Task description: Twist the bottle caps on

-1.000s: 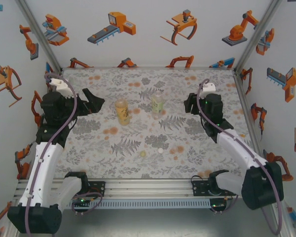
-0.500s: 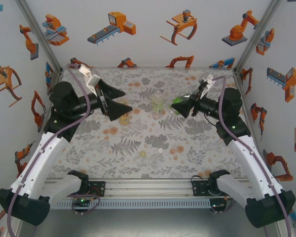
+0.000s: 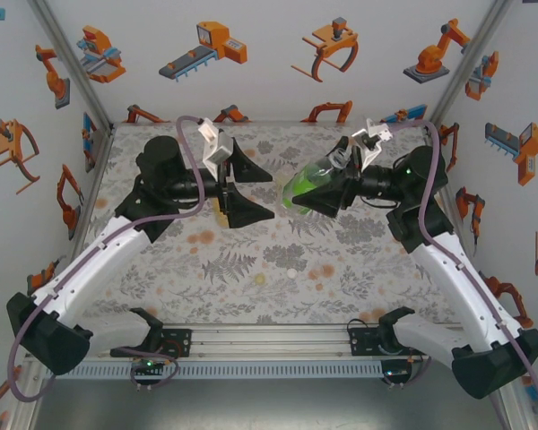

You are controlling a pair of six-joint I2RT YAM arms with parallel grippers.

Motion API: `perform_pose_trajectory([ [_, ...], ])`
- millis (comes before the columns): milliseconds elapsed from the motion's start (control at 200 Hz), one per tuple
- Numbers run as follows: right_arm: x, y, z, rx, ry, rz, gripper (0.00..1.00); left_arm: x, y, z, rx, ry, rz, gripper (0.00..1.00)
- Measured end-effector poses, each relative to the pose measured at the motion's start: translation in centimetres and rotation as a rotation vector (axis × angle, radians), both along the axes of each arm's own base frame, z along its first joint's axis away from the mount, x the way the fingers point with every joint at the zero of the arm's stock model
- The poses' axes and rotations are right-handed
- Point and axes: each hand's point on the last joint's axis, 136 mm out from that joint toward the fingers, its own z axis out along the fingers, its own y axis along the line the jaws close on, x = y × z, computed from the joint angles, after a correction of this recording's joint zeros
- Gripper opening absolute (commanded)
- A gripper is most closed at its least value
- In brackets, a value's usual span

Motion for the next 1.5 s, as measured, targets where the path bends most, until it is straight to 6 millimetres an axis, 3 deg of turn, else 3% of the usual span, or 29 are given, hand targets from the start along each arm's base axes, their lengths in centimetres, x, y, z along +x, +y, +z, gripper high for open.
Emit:
perform_pose_trajectory([
  [205,-0.6,1.1,0.5,0.000,-0.011,0.043,0.04,-1.4,-1.5,0.8,0.008,-0.016,-0.096,0.92],
  [401,-0.4,2.2,-0.5,-0.025,0.004,0.049,0.03,-2.8,-2.6,1.4,0.016,-0.026,-0.169,0.87],
  [711,0.0,2.6,-0.7,-0.034,0.003,0.014,0.04,-3.3,-3.7,0.2,0.059,0.002,-0.205,0.60],
  [776,-0.2,2.6,-0.5,-0.035,0.002,0.010,0.14,-3.3,-3.9,-0.1,0.066,0.003,-0.205,0.56],
  [946,-0.2,2.4,-0.3,-0.040,0.000,-0.020,0.54,-3.4,-4.0,0.1,0.062,-0.011,-0.203,0.44],
  [1087,-0.3,1.9,0.5,-0.020,-0.013,-0.063,0.64,-3.5,-4.1,0.4,0.054,-0.025,-0.195,0.42],
  [1257,-0.8,0.6,3.3,0.068,-0.059,-0.126,0.62,-3.5,-3.9,0.9,0.023,-0.064,-0.175,0.42],
  [1372,-1.0,0.0,4.7,0.124,-0.076,-0.152,0.50,-3.7,-4.0,1.5,-0.007,-0.093,-0.176,0.44],
  [1497,-1.0,-0.1,5.0,0.149,-0.082,-0.153,0.33,-3.9,-4.0,2.0,-0.020,-0.088,-0.179,0.68],
])
